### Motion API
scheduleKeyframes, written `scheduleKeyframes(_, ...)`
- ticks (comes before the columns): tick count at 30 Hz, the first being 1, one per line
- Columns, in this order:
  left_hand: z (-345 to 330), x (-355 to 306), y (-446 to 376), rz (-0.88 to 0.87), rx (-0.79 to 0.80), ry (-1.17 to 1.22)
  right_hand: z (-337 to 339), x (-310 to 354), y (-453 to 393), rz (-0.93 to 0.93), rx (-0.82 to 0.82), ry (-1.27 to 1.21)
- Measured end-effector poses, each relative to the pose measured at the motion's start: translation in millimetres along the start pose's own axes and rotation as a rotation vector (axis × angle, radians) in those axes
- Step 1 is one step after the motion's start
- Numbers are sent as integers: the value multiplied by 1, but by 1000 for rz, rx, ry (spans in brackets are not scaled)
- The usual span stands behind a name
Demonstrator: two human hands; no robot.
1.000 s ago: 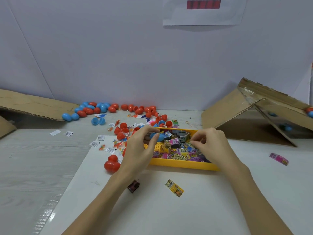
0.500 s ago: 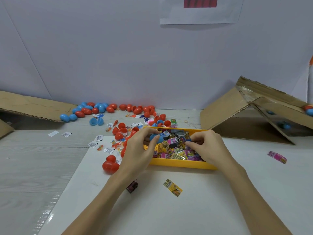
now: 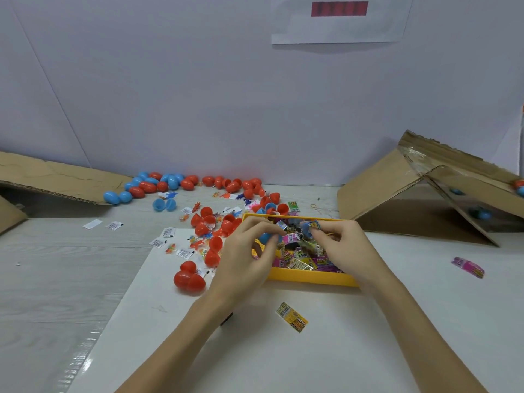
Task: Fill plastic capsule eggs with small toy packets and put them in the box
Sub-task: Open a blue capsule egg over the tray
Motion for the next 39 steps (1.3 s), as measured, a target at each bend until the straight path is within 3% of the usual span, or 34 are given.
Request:
scheduleKeyframes(4, -5, -5, 2, 5, 4, 15, -12, 11, 6, -14, 106, -149)
scheduleKeyframes(12, 0, -2, 1, 62, -39, 3, -14, 18, 10, -17, 184, -149)
scheduleKeyframes(14, 3, -1, 0, 16, -27, -95, -13, 20, 10, 48, 78, -35)
scheduleKeyframes(18, 4, 2, 0, -101, 14, -321, -18, 23, 14, 391, -49, 366)
scheduleKeyframes(25, 3, 3, 2, -234, 104, -576, -37, 16, 14, 408, -82, 589)
scheduleKeyframes(28, 5, 4, 0, -169, 94, -405, -36, 14, 11, 343, -181, 539)
scheduleKeyframes(33, 8, 1, -3, 115, 42, 103, -20, 9, 9, 65, -292, 94)
scheduleKeyframes(39, 0, -6, 0, 229, 44, 261, -21, 9, 8, -24, -226, -125)
Point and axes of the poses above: each hand's wrist, its own y-axis away from the middle knuckle, its own z-axis out of the back of the hand, x = y × z, the point moved 1 cm from there along -y, towards the middle knuckle, and after that the axes turned 6 degrees about y, right-handed, at the moved point
